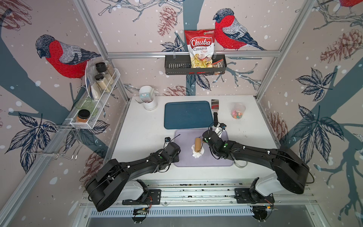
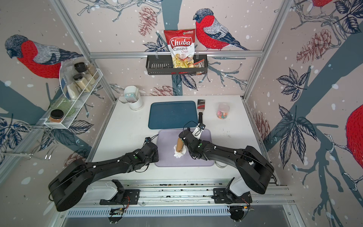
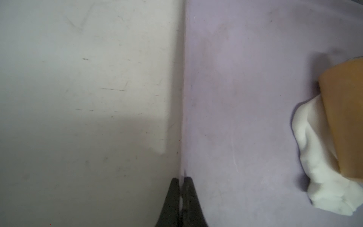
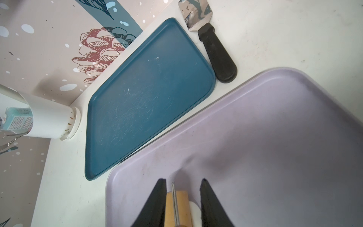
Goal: Roll out the dumpling wrappers from the dough
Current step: Flatten out the dough on the work surface.
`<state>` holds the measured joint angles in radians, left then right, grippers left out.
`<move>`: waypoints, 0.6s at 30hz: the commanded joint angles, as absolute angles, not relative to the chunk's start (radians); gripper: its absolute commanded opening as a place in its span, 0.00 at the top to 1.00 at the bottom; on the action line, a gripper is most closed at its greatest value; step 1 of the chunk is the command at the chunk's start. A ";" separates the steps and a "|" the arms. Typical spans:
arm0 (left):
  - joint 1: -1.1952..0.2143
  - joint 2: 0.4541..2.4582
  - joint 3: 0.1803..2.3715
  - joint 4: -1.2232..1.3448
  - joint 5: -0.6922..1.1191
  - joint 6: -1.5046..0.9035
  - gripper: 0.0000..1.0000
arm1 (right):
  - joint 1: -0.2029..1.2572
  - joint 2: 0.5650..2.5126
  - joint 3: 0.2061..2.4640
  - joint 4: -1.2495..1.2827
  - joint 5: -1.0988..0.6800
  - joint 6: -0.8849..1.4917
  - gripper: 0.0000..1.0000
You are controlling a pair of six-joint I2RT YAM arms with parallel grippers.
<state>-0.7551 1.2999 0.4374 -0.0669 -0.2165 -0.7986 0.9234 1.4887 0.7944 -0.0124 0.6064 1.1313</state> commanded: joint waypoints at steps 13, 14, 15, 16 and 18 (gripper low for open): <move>-0.752 1.316 0.428 -0.157 -0.246 -0.796 1.00 | 0.965 1.557 0.788 -0.049 0.452 0.946 1.00; -0.752 1.310 0.423 -0.154 -0.248 -0.796 1.00 | 0.936 1.532 0.784 -0.024 0.422 0.935 1.00; -0.752 1.304 0.417 -0.147 -0.247 -0.797 1.00 | 0.920 1.506 0.803 -0.024 0.397 0.922 1.00; -0.751 1.294 0.413 -0.138 -0.243 -0.793 1.00 | 0.911 1.478 0.837 -0.048 0.396 0.903 1.00; -0.752 1.282 0.404 -0.127 -0.235 -0.786 1.00 | 0.921 1.418 0.891 -0.080 0.440 0.860 1.00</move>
<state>-0.7551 1.2900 0.4198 -0.0364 -0.2176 -0.7860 0.9154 1.4696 0.8398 -0.0071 0.4911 0.9543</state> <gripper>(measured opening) 0.057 0.310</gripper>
